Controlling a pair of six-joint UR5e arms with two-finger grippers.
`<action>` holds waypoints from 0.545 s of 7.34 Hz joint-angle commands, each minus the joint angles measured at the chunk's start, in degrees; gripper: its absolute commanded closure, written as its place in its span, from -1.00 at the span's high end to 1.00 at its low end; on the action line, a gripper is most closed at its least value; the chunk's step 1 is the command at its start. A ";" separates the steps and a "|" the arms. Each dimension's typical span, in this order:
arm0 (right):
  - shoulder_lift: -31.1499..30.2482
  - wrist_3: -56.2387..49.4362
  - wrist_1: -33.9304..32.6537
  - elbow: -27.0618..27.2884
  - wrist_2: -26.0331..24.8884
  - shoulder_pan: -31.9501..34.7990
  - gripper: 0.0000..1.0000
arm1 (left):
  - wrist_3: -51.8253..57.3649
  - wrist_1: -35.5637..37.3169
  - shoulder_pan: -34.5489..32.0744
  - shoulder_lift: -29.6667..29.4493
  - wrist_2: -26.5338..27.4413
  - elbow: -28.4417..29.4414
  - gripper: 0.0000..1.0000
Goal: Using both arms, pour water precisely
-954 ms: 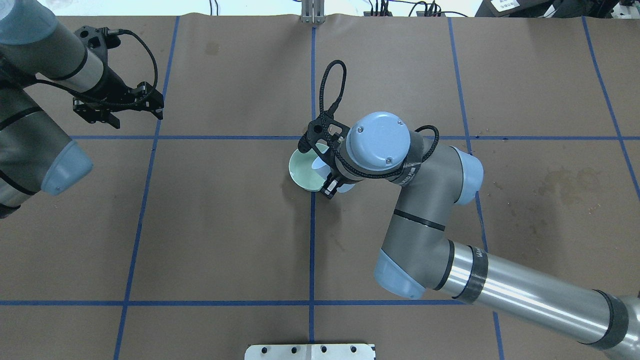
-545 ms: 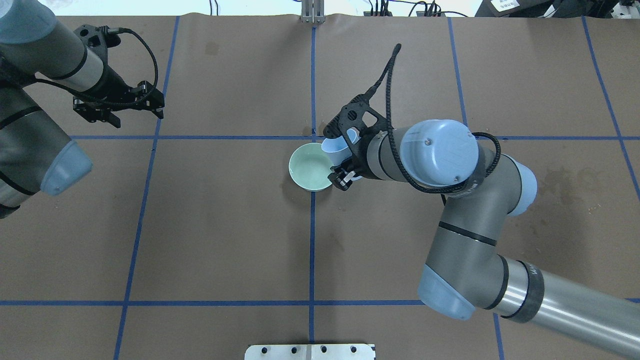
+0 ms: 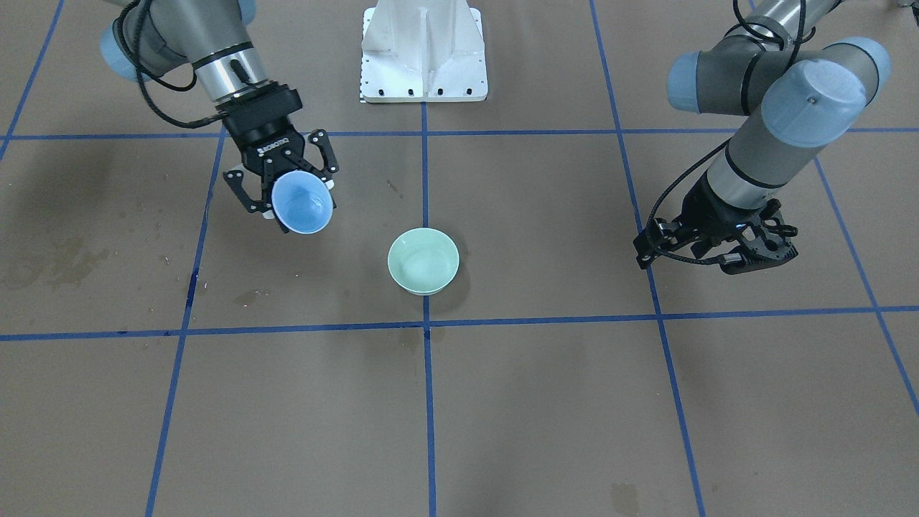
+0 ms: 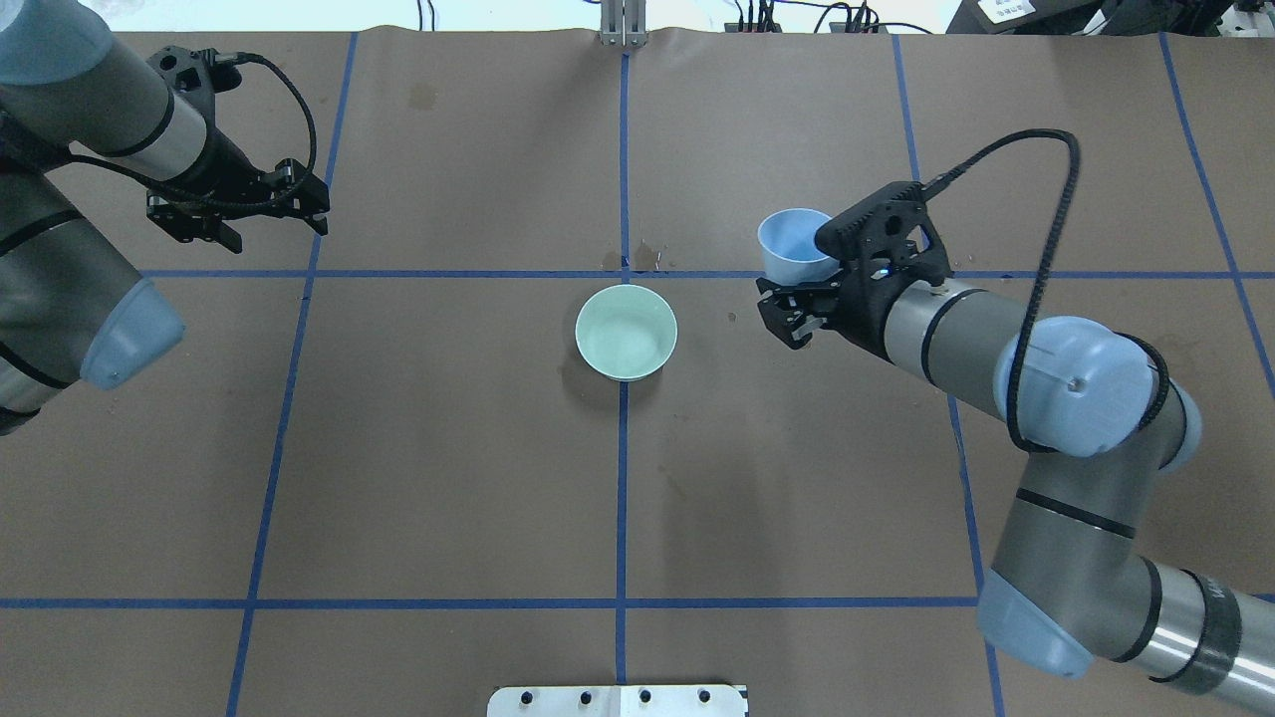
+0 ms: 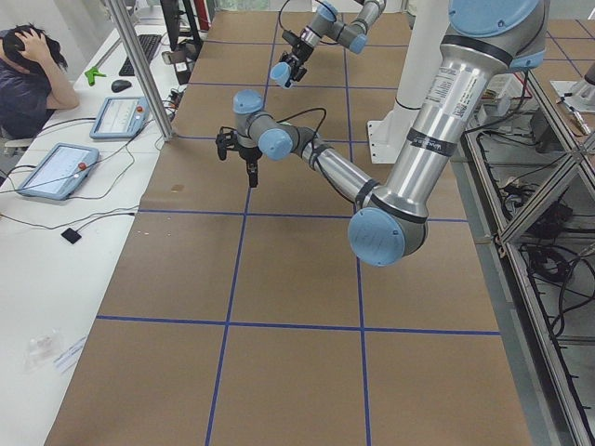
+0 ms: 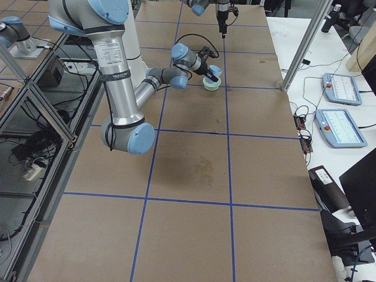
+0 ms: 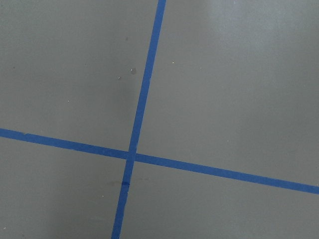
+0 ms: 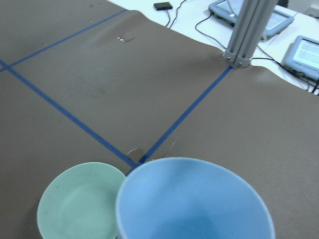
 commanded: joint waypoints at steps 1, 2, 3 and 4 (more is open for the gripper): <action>-17.00 5.05 16.74 0.07 -10.98 0.02 -1.00 | -0.04 0.00 -0.09 -0.25 0.00 -0.06 1.00; -22.99 5.50 20.46 -1.33 -18.34 0.11 -1.00 | -0.13 0.00 0.00 -0.25 0.00 -0.06 1.00; -26.10 9.68 21.28 -3.95 -23.37 0.11 -1.00 | -0.56 0.00 0.00 -0.34 0.09 -0.50 1.00; -27.96 14.33 21.29 -6.59 -26.82 0.02 -1.00 | -0.83 0.96 0.00 -0.42 0.09 -1.11 1.00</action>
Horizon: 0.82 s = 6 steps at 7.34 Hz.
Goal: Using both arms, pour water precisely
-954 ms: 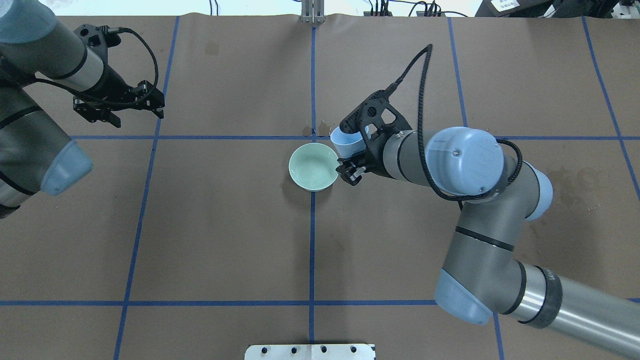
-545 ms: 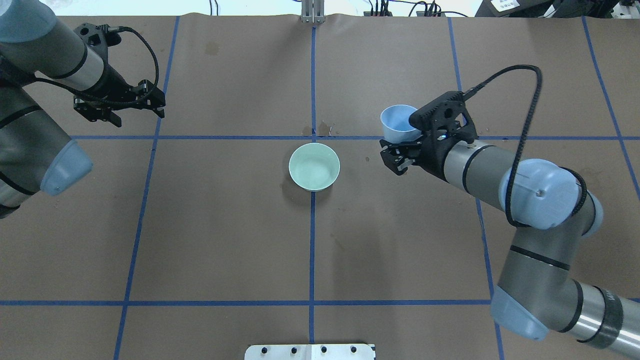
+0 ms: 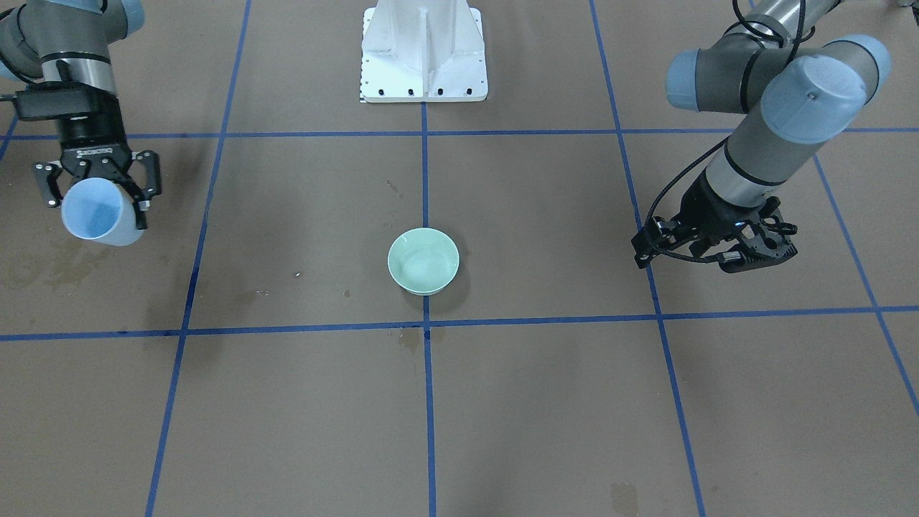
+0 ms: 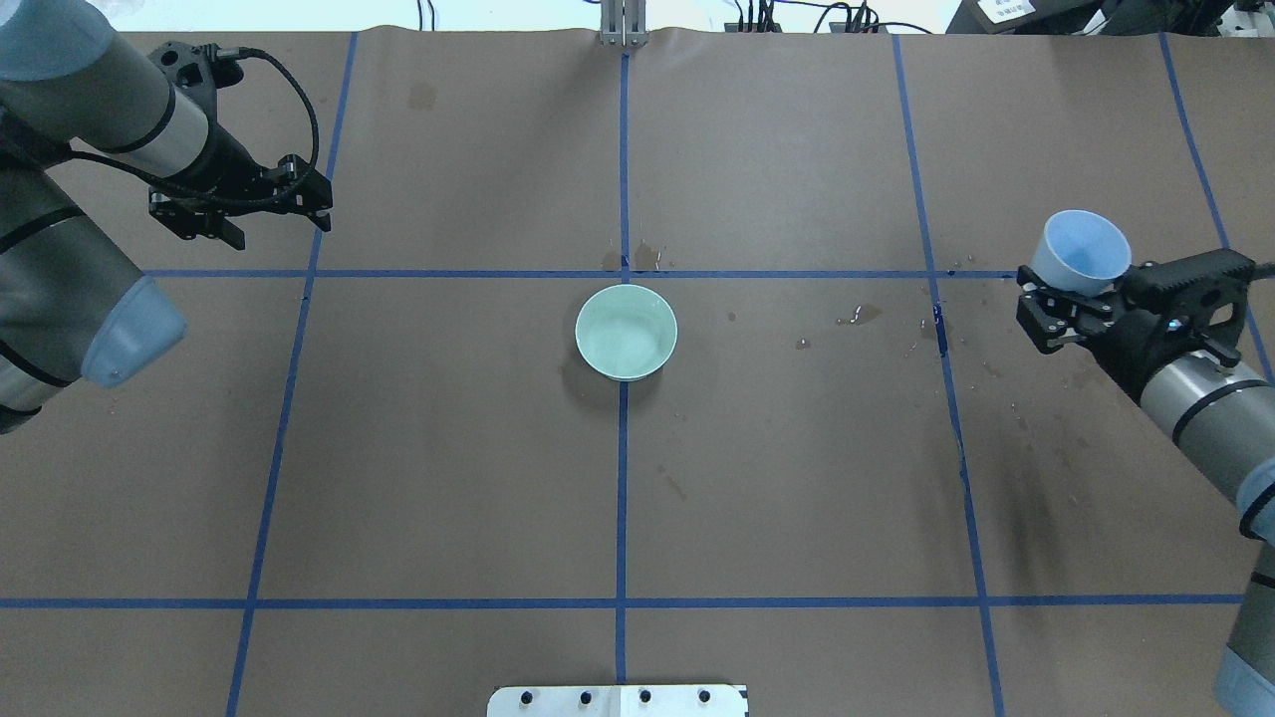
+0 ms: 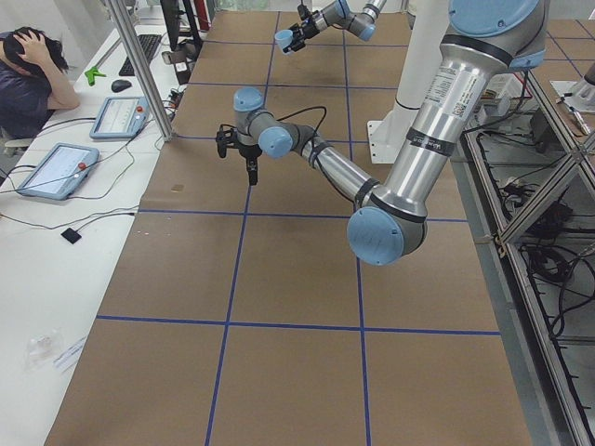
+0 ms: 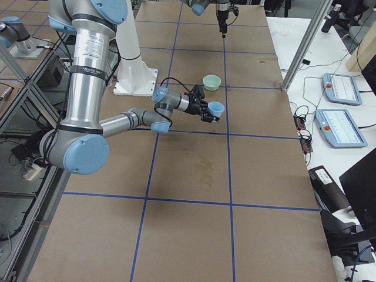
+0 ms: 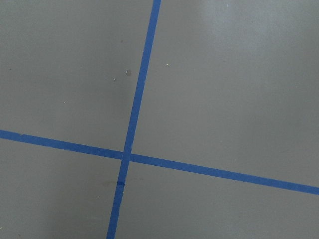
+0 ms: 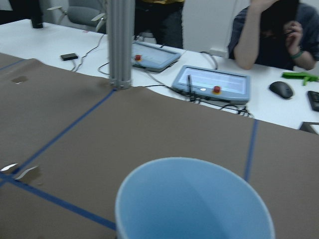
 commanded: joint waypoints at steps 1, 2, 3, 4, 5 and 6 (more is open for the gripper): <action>-4.05 9.19 1.24 -5.70 -8.22 -0.23 -1.00 | -0.36 2.23 0.10 -0.11 0.12 -1.67 1.00; -4.23 13.49 1.15 -6.69 -9.47 -1.45 -1.00 | -0.36 2.51 0.10 -0.19 0.12 -2.03 1.00; -4.14 16.58 1.06 -6.70 -14.87 -6.25 -1.00 | -0.45 2.51 0.19 -0.11 0.12 -2.03 1.00; -4.14 18.18 0.45 -6.78 -21.28 -12.13 -1.00 | -0.45 2.51 0.19 -0.11 0.21 -2.03 1.00; -4.14 20.28 0.36 -6.78 -24.30 -15.67 -1.00 | -0.37 2.51 0.19 -0.02 0.21 -2.03 1.00; -4.05 21.69 0.18 -8.00 -28.16 -19.79 -1.00 | -0.36 2.51 0.19 0.07 0.21 -2.03 1.00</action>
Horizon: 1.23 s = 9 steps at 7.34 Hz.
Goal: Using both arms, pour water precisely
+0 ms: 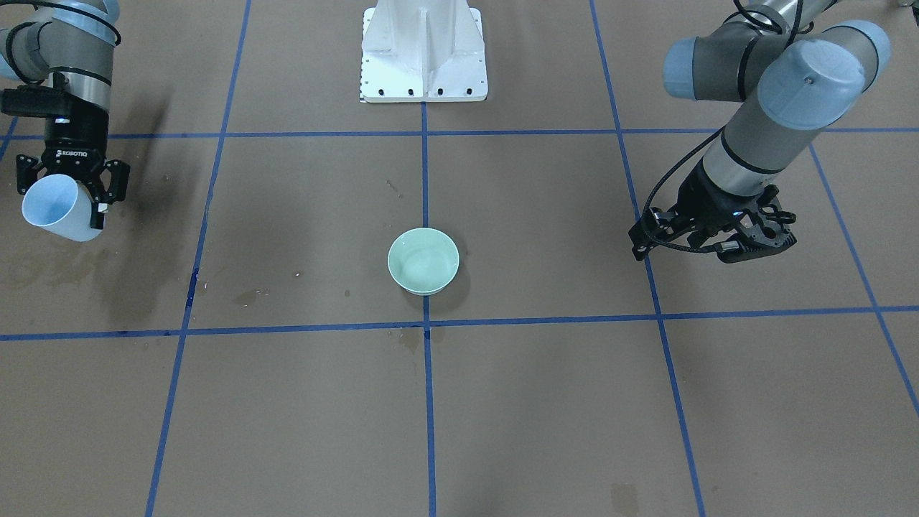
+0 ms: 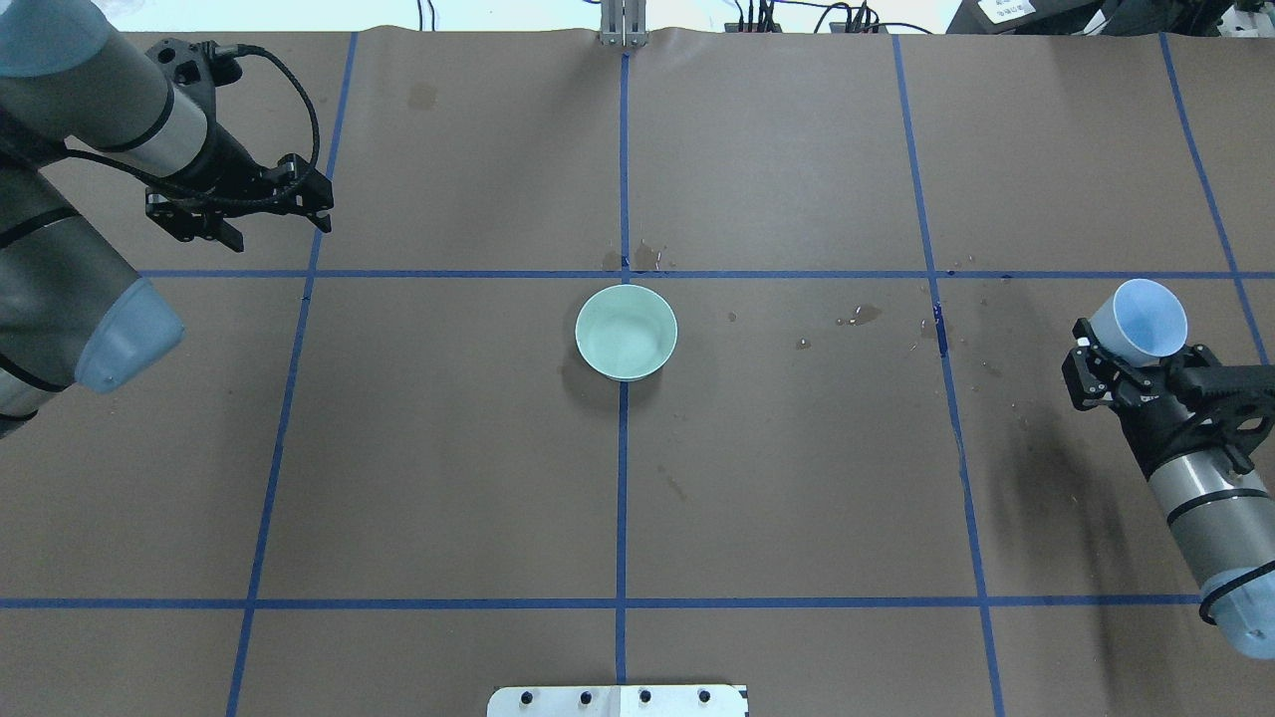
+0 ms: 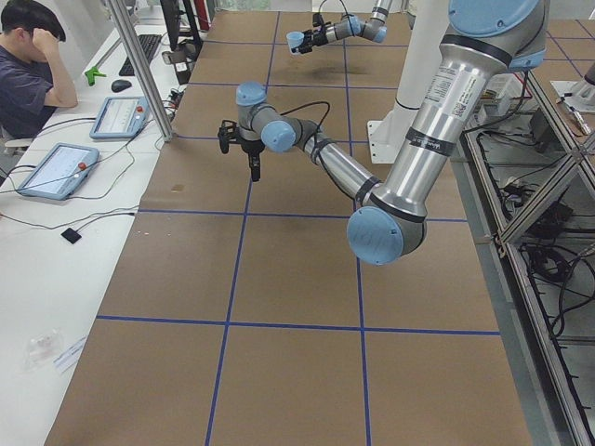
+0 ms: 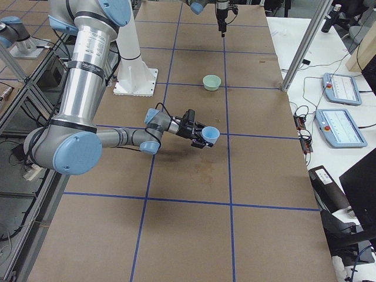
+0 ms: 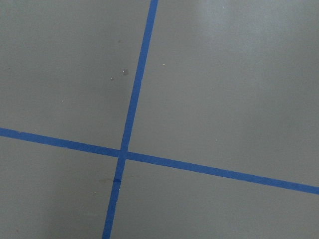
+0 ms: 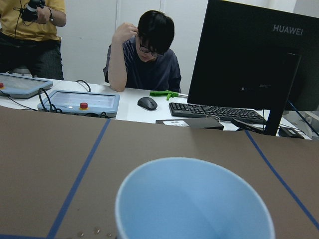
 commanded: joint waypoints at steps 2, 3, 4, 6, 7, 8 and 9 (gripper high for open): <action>0.68 5.33 -1.99 -2.30 -10.51 -10.95 -1.00 | 0.03 0.01 -0.08 0.35 0.01 -0.37 1.00; 1.46 5.68 -2.08 -3.09 -11.74 -12.62 -1.00 | 0.03 0.10 -0.08 0.36 0.01 -0.54 1.00; 1.90 5.69 -2.09 -3.19 -11.93 -14.03 -1.00 | 0.03 0.19 -0.08 0.44 0.01 -0.81 1.00; 1.91 5.69 -2.09 -4.94 -12.19 -15.79 -1.00 | 0.12 0.10 -0.08 0.53 0.01 -0.72 1.00; 1.73 5.69 -2.09 -5.99 -12.19 -16.06 -1.00 | 0.12 0.10 -0.08 0.62 0.01 -0.72 1.00; 1.47 5.69 -2.09 -7.31 -12.02 -16.15 -1.00 | 0.12 0.10 -0.08 0.62 0.01 -0.72 1.00; 1.12 5.69 -2.00 -7.58 -11.93 -16.33 -1.00 | 0.12 0.10 -0.08 0.62 0.01 -0.72 1.00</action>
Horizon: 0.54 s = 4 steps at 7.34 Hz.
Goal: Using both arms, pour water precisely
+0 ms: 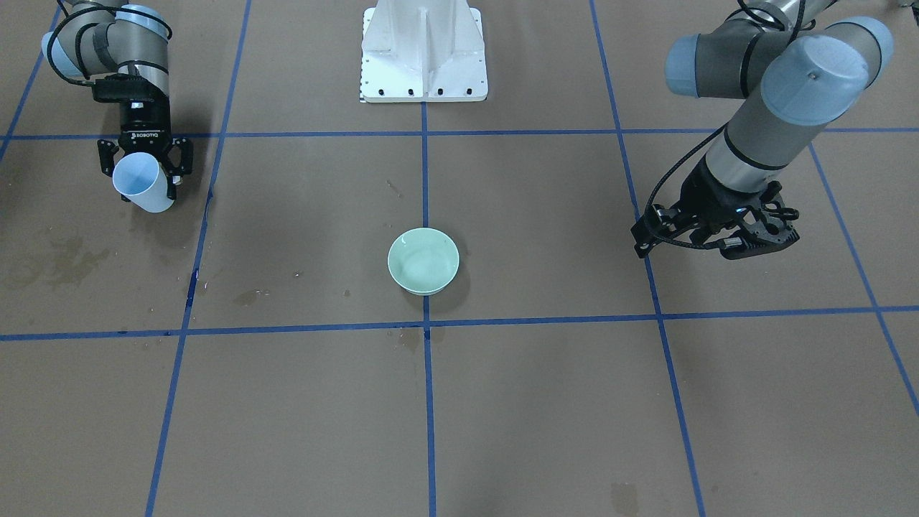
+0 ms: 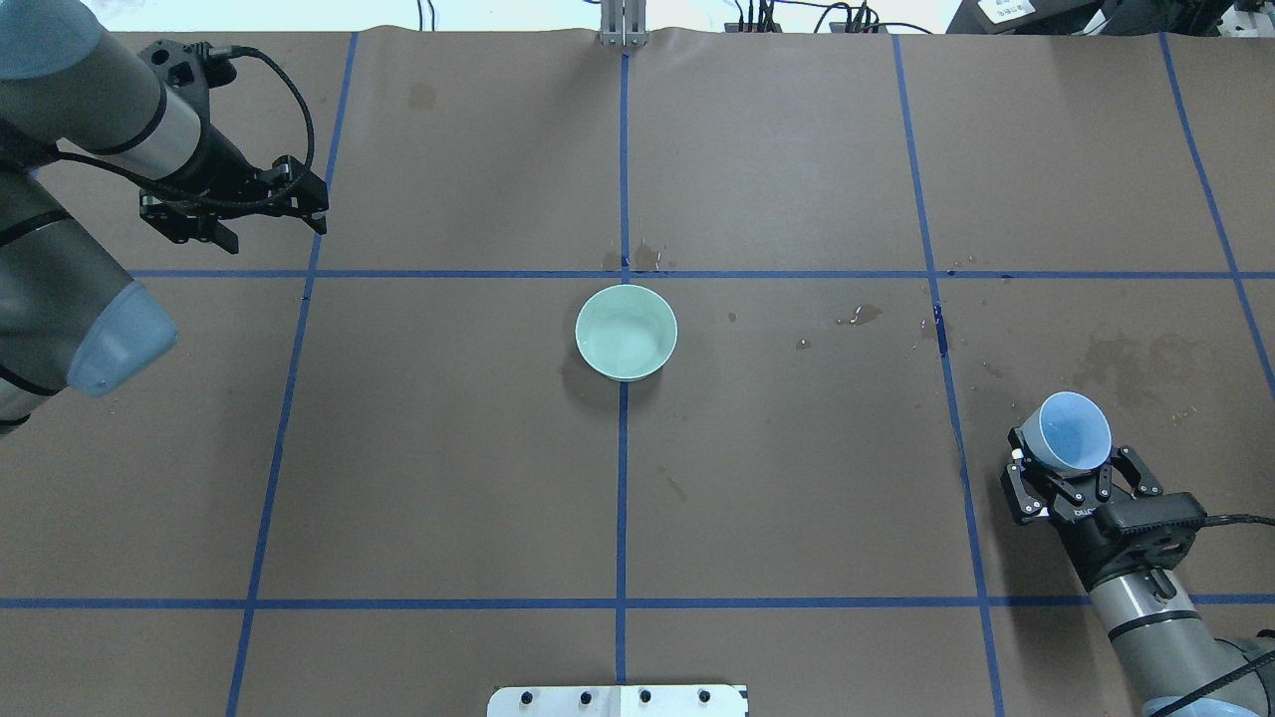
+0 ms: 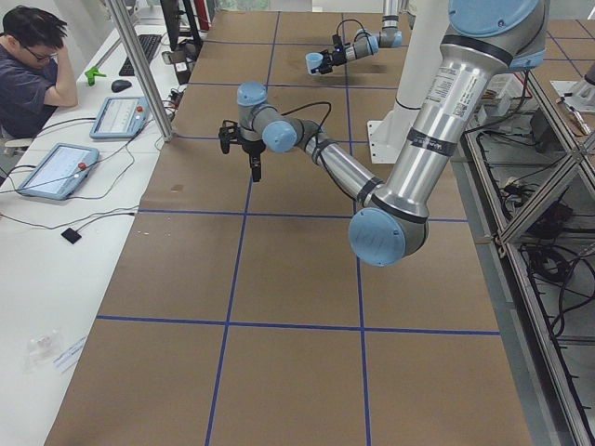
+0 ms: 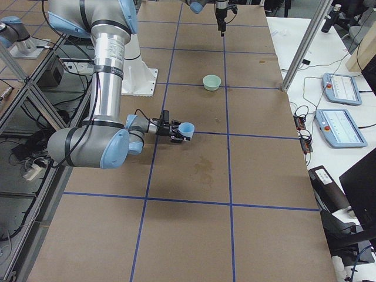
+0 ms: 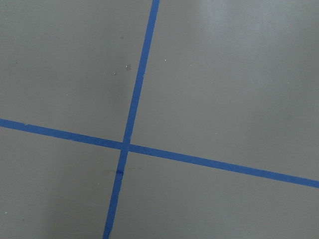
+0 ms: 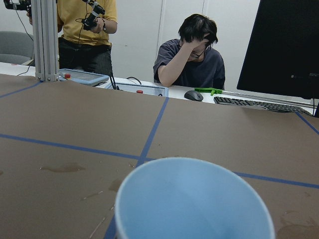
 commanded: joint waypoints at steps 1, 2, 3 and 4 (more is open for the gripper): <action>-1.15 0.00 0.16 -0.88 0.21 -0.33 -1.00 | 0.00 0.00 0.00 0.02 0.00 0.01 1.00; -1.16 0.00 0.33 -0.88 0.03 -0.41 -1.00 | 0.00 0.00 0.00 0.02 0.00 -0.08 1.00; -1.24 0.09 0.51 -0.88 0.03 -0.42 -1.00 | 0.00 0.00 0.00 0.02 0.00 -0.17 1.00; -1.24 0.09 0.60 -0.88 0.03 -0.42 -1.00 | 0.00 0.00 0.00 0.02 0.00 -0.17 1.00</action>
